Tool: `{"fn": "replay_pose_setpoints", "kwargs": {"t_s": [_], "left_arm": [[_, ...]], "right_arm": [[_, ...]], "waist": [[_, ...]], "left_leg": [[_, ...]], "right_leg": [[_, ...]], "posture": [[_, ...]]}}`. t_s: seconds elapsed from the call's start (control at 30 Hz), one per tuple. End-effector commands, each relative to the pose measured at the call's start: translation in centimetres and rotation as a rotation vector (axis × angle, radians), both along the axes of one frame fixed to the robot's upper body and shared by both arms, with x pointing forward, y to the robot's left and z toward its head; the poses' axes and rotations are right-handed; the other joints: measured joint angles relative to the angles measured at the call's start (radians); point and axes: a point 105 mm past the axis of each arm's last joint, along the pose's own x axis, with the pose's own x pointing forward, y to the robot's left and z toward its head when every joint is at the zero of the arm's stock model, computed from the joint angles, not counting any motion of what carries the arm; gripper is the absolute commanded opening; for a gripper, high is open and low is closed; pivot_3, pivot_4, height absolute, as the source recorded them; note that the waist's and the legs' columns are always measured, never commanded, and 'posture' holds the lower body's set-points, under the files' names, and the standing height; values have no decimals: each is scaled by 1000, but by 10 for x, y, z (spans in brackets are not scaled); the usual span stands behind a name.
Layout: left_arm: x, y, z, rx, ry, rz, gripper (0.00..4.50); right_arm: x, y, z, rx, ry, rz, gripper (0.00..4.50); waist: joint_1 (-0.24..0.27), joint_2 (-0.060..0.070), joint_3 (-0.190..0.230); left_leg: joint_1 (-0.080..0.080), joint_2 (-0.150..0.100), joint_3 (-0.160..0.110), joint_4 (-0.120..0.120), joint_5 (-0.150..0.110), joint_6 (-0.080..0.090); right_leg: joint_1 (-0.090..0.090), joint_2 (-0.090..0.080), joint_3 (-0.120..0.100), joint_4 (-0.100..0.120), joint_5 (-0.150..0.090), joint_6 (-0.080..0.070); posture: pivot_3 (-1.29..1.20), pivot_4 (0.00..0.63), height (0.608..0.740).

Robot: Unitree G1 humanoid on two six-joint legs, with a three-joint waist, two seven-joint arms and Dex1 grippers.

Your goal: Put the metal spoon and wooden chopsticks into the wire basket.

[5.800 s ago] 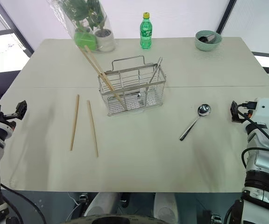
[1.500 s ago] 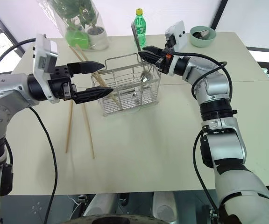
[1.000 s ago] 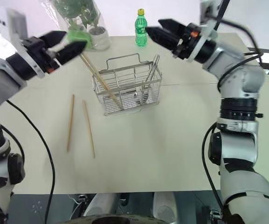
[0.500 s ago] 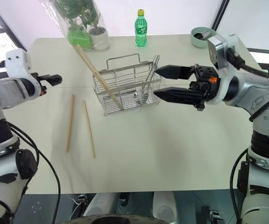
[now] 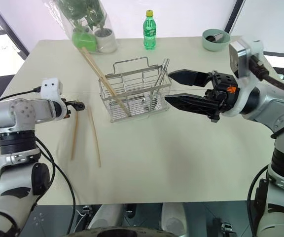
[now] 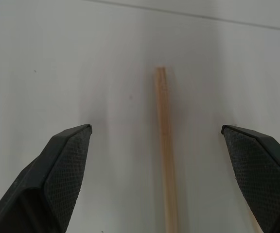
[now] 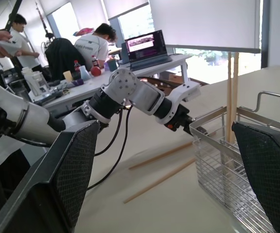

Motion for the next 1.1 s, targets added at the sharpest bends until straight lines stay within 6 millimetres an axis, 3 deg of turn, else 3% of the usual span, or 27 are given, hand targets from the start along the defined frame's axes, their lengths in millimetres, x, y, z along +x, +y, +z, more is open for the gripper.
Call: {"fn": "replay_pose_setpoints", "kwargs": {"t_s": [0.03, 0.17, 0.23, 0.3, 0.5, 0.7, 0.73, 0.8, 0.87, 0.9, 1.03, 1.1], "left_arm": [[8, 0, -1, 24, -4, 8, 4500], [11, -2, -12, 14, 21, 10, 4500], [13, -4, -14, 10, 16, 7, 3954], [15, -5, -13, -1, 9, 10, 3167], [18, -2, -8, 2, -15, 34, 100], [27, 16, 18, 80, -156, 101, 38], [30, 19, 26, 96, -204, 114, 38], [36, 32, 61, 135, -393, 178, 38], [38, 41, 103, 82, -611, 249, 38], [37, 43, 114, 52, -670, 265, 38], [19, 20, 207, -226, -1096, 155, 38], [6, 1, 240, -369, -1221, 48, 38]], "right_arm": [[-9, -2, 11, 8, -62, -9, 4471], [-8, -4, 11, 16, -63, -31, 4471], [-8, -4, 11, 18, -63, -40, 4500], [-8, -5, 12, 19, -62, -45, 4500], [-7, -8, 12, 21, -58, -62, 4500], [-4, -9, 12, 32, -50, -67, 4500], [-3, -9, 12, 33, -49, -69, 4500], [-2, -10, 13, 34, -49, -76, 4500], [-1, -11, 14, 35, -47, -81, 4500], [-1, -12, 14, 35, -46, -82, 4500], [0, -14, 13, 23, -35, -95, 4500], [0, -14, 13, 17, -32, -98, 4500]], "waist": [[1, 0, 0], [1, 0, -1], [1, 1, -2], [3, 1, -2], [23, 1, -2], [21, 0, -1], [21, -1, -1], [21, -1, -1], [20, -2, 0], [21, -2, 0], [24, -3, 0], [24, -4, 1]], "left_leg": [[0, 0, 0, 0, 0, 0], [1, 0, 0, 0, 0, 0], [2, 0, 0, 0, 0, 0], [2, 0, 0, 0, 0, 0], [2, 0, 0, 0, 0, 0], [1, 0, 0, 0, 0, 0], [1, 0, 0, 0, 0, 0], [1, 0, 0, 0, 0, 0], [0, 0, 0, 0, 0, 0], [0, 0, 0, 0, 0, 0], [-1, 0, 0, 1, 0, 0], [-2, 0, -1, 3, -1, 1]], "right_leg": [[0, 0, 0, 0, 0, 0], [1, 0, 0, 0, 0, 0], [2, 0, 0, 0, 0, 0], [2, 0, 0, 0, 0, 0], [2, 0, -1, -1, 0, 0], [2, 0, -1, -1, 0, 0], [2, 0, -1, -1, 0, 0], [2, 0, -1, -2, 0, 0], [1, 0, -1, -2, 0, 0], [1, 0, -1, -2, 0, 0], [1, 0, -2, -3, 1, 1], [2, 0, -3, -3, 1, 2]], "posture": [[0, 150, 684], [0, 150, 684], [0, 150, 684], [0, 150, 684], [0, 150, 684], [0, 150, 684], [0, 150, 684], [0, 150, 684], [0, 150, 684], [0, 150, 684], [0, 150, 684], [0, 150, 684]]}}
